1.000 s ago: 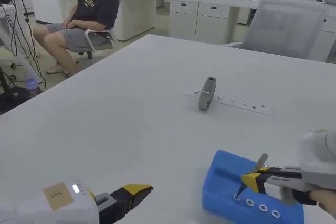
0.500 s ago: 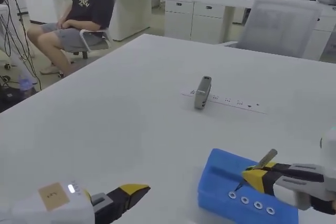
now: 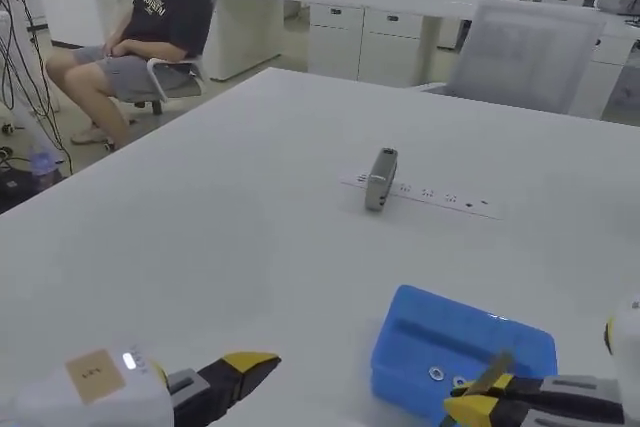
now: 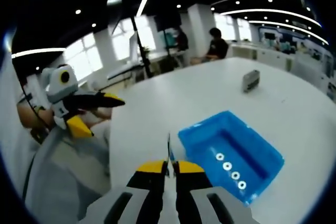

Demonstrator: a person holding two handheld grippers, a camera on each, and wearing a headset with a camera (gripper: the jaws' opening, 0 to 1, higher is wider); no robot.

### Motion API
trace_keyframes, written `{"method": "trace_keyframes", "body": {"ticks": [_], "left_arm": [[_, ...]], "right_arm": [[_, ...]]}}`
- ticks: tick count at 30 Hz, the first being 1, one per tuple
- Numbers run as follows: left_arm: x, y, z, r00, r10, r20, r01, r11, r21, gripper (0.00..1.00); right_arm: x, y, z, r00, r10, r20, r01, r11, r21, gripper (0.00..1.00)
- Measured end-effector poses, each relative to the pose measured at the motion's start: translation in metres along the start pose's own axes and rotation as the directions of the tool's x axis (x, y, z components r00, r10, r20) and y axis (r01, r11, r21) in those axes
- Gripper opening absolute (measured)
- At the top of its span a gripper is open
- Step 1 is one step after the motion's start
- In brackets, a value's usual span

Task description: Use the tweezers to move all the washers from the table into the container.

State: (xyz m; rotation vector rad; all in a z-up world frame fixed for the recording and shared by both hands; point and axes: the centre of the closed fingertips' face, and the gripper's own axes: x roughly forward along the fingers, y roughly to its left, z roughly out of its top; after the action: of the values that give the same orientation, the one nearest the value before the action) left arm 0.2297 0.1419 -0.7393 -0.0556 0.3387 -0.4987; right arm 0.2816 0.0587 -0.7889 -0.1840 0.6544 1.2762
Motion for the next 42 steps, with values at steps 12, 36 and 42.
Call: {"method": "trace_keyframes", "body": {"ticks": [12,36,42], "left_arm": [[0.000,-0.001,-0.001,1.0000,-0.005,-0.006,0.005,1.000,0.001,0.58],[0.001,-0.001,-0.002,0.9999,-0.009,-0.013,0.009,1.000,0.005,0.58],[0.001,-0.001,-0.002,0.9999,-0.006,-0.011,0.006,1.000,0.005,0.58]], "right_arm": [[0.010,0.016,-0.032,0.9928,0.060,-0.104,-0.060,0.998,0.000,0.04],[0.007,0.027,-0.039,0.9832,0.062,-0.172,-0.094,0.978,-0.186,0.04],[0.010,0.038,-0.042,0.9747,0.059,-0.215,-0.136,0.922,-0.363,0.03]]}}
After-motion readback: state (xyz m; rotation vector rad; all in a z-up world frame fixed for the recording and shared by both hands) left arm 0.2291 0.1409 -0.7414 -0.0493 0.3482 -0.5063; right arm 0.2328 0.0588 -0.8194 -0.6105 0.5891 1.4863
